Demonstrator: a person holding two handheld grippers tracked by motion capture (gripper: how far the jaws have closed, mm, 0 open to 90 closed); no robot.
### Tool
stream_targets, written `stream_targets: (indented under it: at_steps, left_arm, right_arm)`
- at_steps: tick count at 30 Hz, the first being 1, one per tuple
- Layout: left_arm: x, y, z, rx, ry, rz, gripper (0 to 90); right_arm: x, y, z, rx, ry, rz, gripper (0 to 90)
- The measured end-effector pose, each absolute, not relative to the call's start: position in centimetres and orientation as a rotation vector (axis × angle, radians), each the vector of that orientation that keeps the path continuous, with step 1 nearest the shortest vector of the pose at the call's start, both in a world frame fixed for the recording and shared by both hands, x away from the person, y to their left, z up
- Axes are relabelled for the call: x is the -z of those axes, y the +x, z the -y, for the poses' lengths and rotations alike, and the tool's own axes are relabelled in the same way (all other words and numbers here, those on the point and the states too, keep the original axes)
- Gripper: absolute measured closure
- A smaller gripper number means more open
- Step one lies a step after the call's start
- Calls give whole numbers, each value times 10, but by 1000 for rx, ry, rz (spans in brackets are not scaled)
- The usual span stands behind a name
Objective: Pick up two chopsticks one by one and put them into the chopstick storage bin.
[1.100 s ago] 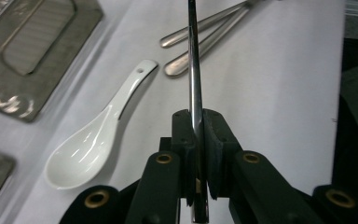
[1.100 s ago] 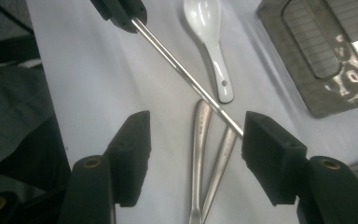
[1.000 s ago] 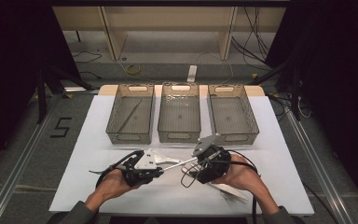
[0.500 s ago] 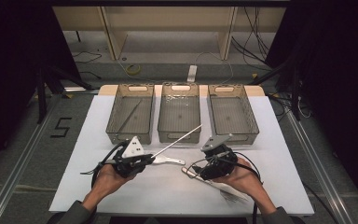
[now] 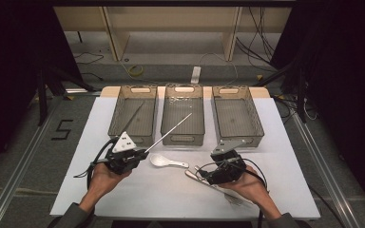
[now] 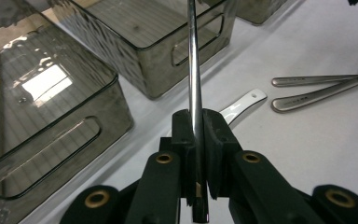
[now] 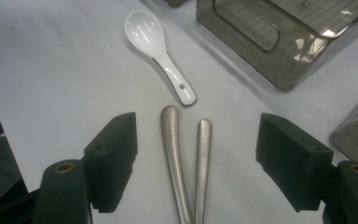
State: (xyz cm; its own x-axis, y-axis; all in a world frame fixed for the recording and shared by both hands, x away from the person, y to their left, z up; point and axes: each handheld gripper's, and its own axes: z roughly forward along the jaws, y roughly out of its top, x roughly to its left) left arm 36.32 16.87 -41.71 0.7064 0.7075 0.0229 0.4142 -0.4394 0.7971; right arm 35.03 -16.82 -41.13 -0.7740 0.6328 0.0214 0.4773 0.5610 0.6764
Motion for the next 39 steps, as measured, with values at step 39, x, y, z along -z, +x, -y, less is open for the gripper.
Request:
stream_targets:
  at_steps: [39]
  left_arm:
    - [411,411,-208,-566,1913,-1141,835]
  right_arm:
    - [428,335,198,-1091,1049,-2526,283]
